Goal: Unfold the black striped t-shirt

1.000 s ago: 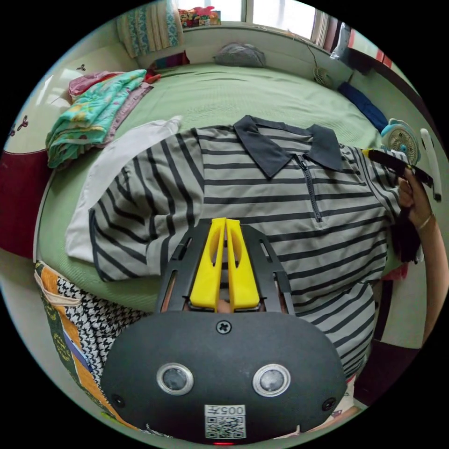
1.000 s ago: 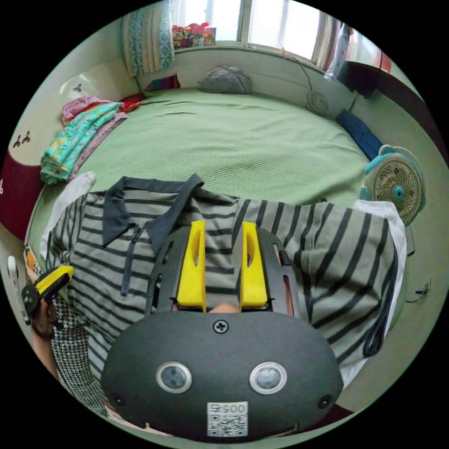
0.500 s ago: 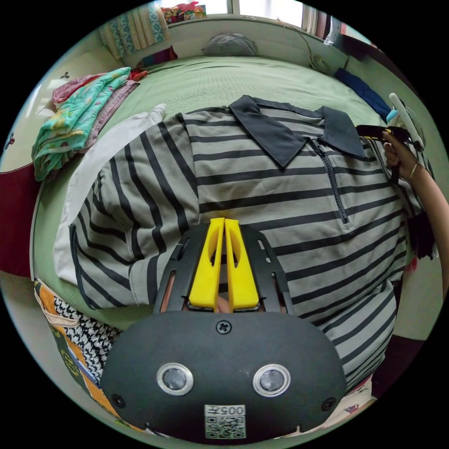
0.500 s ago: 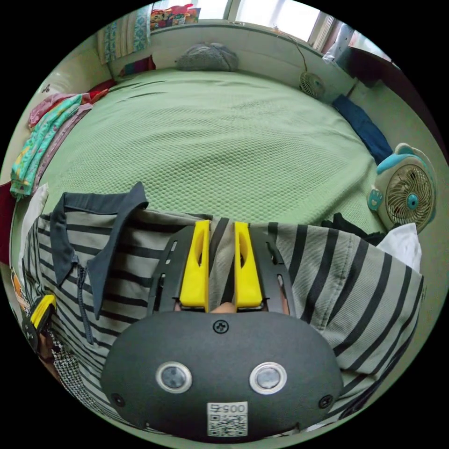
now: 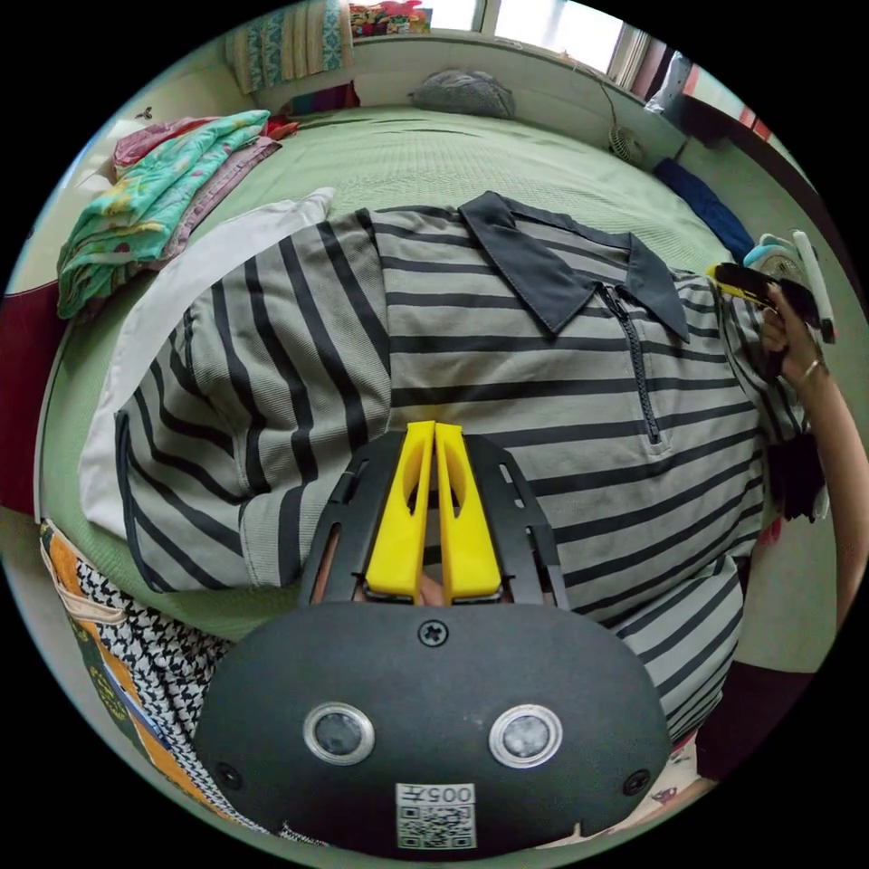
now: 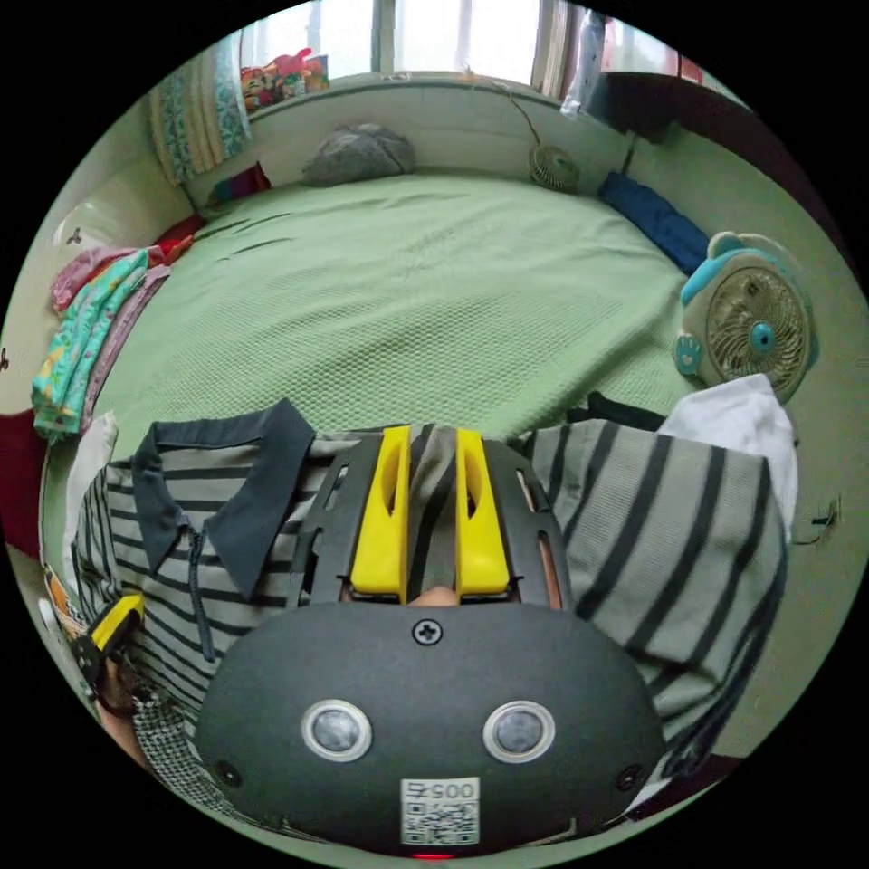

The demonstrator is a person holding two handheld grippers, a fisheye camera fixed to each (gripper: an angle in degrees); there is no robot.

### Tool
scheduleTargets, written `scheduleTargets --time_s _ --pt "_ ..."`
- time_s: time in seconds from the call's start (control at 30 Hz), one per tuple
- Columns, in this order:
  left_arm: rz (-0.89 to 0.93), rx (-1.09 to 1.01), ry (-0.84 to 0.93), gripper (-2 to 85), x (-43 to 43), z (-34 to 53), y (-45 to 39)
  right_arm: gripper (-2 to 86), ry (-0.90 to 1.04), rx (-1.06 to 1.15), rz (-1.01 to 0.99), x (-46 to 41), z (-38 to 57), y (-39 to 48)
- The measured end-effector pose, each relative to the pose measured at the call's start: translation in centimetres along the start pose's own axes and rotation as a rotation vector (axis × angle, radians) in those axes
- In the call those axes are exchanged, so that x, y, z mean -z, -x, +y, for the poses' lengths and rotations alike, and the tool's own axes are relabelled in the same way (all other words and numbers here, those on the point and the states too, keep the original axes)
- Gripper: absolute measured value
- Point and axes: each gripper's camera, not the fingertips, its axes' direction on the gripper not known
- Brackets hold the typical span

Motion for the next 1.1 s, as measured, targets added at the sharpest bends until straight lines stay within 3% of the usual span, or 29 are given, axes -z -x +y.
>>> scheduleTargets --time_s 0.23,0.57,0.7,0.87,1.1 --pt "0.047 0.096 -0.136 -0.7 5.3 4.7 -1.9 3.1 -0.081 0.137 0.010 8.1 10.1 1.6" --pt "0.089 -0.034 -0.085 -0.5 6.0 16.5 -11.5 -0.7 0.019 0.149 -0.151 11.6 28.3 8.3" --pt "0.007 -0.014 -0.057 -0.4 5.5 19.1 -12.7 -0.7 0.043 0.161 -0.132 12.3 31.5 9.0" --pt "0.030 0.000 -0.028 -0.3 4.6 20.8 -12.8 -1.0 0.081 0.227 -0.050 11.4 34.1 9.7" --pt "0.017 -0.038 -0.018 -0.6 3.5 21.9 -13.7 -1.0 0.063 0.171 -0.177 11.2 35.1 8.3"
